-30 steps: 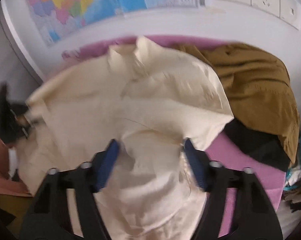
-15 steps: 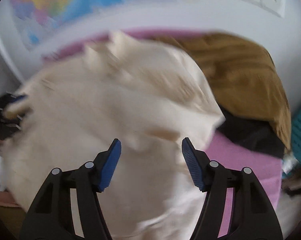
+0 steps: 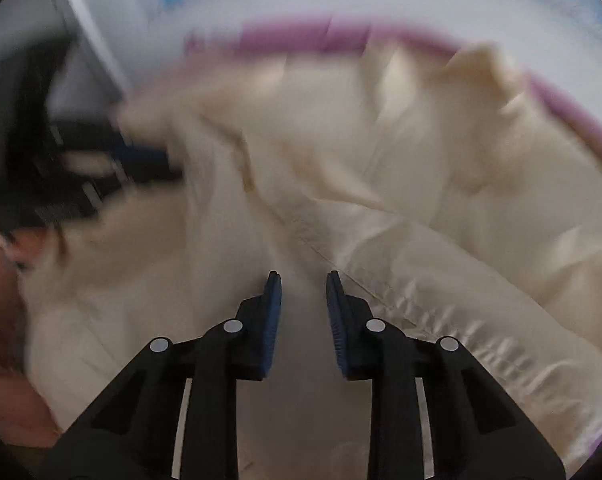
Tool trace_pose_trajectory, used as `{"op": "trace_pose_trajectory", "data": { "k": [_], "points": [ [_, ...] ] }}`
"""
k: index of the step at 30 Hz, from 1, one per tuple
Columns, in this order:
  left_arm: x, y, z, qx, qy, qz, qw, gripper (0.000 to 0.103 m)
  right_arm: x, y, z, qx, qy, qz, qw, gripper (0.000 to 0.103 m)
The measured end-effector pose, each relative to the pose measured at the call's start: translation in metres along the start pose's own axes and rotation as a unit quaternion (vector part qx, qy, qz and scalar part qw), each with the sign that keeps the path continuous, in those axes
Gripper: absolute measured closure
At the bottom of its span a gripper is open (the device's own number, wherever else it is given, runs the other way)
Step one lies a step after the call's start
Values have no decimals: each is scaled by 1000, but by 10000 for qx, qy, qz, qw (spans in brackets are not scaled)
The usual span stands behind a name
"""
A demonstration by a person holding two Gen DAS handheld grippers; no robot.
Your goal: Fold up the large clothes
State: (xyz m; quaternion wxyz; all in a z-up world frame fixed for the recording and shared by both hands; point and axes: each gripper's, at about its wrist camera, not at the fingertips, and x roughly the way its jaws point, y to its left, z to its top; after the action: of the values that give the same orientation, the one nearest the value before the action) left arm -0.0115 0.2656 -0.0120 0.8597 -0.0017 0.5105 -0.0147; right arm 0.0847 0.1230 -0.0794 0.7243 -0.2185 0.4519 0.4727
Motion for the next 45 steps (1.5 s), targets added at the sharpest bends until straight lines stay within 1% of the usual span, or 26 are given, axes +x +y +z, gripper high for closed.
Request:
{"op": "trace_pose_trajectory", "data": {
  "k": [2,4,5,8,10,11,13,15,16,17,18,20,23,25,27,29,30,31,33,34,35,37,38,41,43,45],
  "points": [
    [-2,-3,-11,83,108,166,9998,87,0,10,-5,-257,-73,-201,9994,76],
    [-20,-10,-17,213,-162,154,9995,85,-12,10,-8,-127,-125,79,9998,74],
    [-32,-13,-17,252,-349,96,9990,73,-23,9,-8,-73,-320,227,9992,74],
    [-64,-24,-14,483,-947,-95,9943,48,-43,7,-1,90,-763,435,9961,70],
    [-79,-37,-6,737,-1319,-123,9884,42,-40,8,9,236,-877,591,9941,70],
    [-78,-42,-1,828,-1346,-76,9874,42,-32,9,15,302,-809,697,9938,70],
    [-64,-46,8,862,-1153,-121,9895,42,-11,14,22,390,-597,872,9936,70],
    [-37,-43,13,772,-715,-63,9944,45,17,18,29,606,-263,1089,9919,70],
    [-22,-39,14,693,-488,49,9964,53,24,15,29,730,-175,1171,9903,70],
    [-7,-35,14,620,-270,153,9976,59,29,12,27,847,-113,1250,9885,70],
    [13,-28,12,490,15,254,9985,60,26,8,24,941,-112,1368,9861,70],
    [32,-19,7,312,298,368,9984,60,11,-2,18,1068,-185,1469,9832,63],
    [40,-12,0,270,387,310,9984,59,-36,-19,5,1033,-632,1168,9857,56],
    [40,-11,-2,260,393,317,9984,59,-68,-34,-2,1020,-968,574,9884,55],
    [38,-9,-5,258,411,317,9983,59,-89,-55,-14,1141,-1122,72,9871,53],
    [37,-7,-8,176,456,271,9984,57,-87,-78,-20,1413,-1070,-174,9840,56],
    [37,-6,-8,132,489,252,9984,57,-75,-95,-25,1624,-862,-381,9822,59],
    [38,-5,-9,106,501,247,9984,56,-63,-105,-27,1826,-748,-385,9796,65],
    [33,-4,-8,4,487,268,9985,56,-41,-127,-34,2240,-502,-230,9730,67],
    [28,-4,-9,-39,435,258,9987,57,-39,-129,-34,2272,-531,-238,9721,64],
    [17,-2,-12,-119,306,128,9994,54,-40,-124,-32,2234,-598,-289,9725,56],
    [-7,1,-21,-280,3,-224,9994,48,-50,-110,-31,2117,-760,-257,9740,48],
    [-21,3,-26,-306,-189,-367,9987,47,-55,-103,-29,2033,-856,-283,9750,48],
    [-71,9,-49,-278,-772,-296,9962,40,-80,-75,-28,1689,-1234,-323,9773,43],
    [-99,16,-64,-280,-1070,-170,9937,39,-95,-48,-25,1351,-1521,160,9790,38],
    [-121,26,-77,-386,-1260,70,9913,39,-99,-17,-21,907,-1602,835,9794,30]
  ]
}}
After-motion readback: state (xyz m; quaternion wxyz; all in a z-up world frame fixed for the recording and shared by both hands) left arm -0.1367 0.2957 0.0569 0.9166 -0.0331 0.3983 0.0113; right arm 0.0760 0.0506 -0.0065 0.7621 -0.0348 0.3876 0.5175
